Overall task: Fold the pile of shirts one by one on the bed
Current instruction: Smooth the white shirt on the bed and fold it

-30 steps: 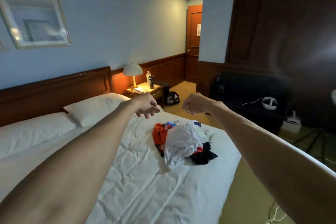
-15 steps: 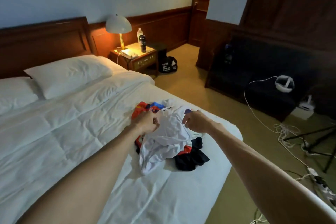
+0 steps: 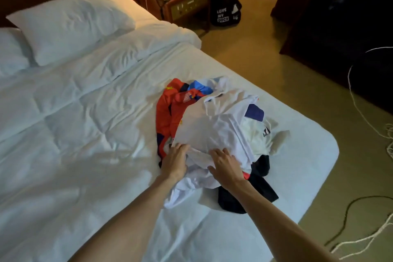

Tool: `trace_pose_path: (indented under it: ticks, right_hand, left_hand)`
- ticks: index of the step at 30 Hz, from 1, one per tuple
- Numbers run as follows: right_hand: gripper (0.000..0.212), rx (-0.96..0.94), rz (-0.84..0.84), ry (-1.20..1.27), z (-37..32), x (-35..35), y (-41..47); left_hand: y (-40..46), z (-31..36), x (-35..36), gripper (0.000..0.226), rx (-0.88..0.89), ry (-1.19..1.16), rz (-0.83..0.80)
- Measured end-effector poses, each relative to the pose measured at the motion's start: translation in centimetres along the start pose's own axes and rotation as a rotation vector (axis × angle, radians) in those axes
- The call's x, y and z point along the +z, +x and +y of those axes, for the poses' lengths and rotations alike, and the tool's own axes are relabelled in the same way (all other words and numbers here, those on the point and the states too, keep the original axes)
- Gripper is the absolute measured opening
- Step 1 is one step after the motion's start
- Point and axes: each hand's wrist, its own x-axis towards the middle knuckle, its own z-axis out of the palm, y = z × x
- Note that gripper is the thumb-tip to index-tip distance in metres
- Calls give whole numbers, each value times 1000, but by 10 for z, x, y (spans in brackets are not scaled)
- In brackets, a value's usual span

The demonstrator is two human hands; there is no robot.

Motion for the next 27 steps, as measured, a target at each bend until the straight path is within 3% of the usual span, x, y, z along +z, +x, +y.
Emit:
trace_pose_path:
  ticks: [2,4,8,11,16,20,27]
  right_hand:
    - [51,-4,6,-77,1,18,11]
    - [40,6,45,-145,4,29,20]
    - [26,-69,215,-139,7,20,24]
    - [9,-124,282,38,-8,-18,20]
    - [17,-115,392,296,-67,-108,17]
    - [21,-262,495,423,-130,-183,-11]
    - [34,-590,578,224,-267,-312,-123]
  left_hand:
    - [15,-8,17,56,25,-16,5]
    - [25,-14,30,54,34,-33,43]
    - [26,-18,33,17,10,-5,129]
    - [15,-13,5,12,41,-115,268]
    - [-15,-3,-91,11,77,-305,377]
    - [-69,10,-191,16,196,-427,523]
    - [-227,24,-359,12,390,-477,739]
